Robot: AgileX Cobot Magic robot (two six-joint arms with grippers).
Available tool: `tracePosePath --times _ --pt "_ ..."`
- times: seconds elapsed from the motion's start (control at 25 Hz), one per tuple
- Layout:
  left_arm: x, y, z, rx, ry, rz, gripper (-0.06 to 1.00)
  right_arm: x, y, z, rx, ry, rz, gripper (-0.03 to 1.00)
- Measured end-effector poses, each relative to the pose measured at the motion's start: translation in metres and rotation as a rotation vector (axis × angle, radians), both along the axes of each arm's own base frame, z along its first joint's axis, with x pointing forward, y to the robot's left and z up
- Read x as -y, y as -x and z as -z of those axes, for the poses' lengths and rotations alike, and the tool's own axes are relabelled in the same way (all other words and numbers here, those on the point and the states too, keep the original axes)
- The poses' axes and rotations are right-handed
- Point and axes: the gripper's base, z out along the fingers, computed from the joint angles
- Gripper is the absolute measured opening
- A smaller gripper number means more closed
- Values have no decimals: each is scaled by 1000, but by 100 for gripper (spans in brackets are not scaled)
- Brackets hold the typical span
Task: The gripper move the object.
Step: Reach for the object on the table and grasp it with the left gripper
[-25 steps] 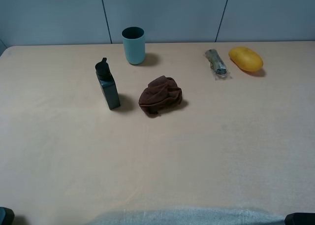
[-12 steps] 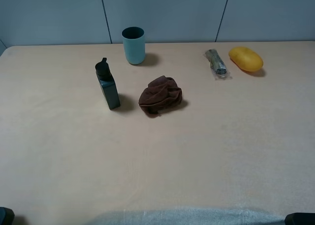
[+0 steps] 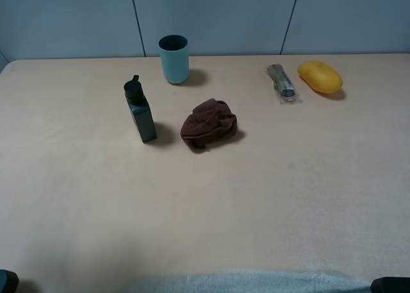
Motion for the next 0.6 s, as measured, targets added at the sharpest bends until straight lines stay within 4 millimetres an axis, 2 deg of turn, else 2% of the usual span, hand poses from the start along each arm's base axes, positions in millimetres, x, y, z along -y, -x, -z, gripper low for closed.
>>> tracePosePath --times 0.6 --pt "11 -108 -20 -131 43 90 91 0 0 0 0 0 0 69"
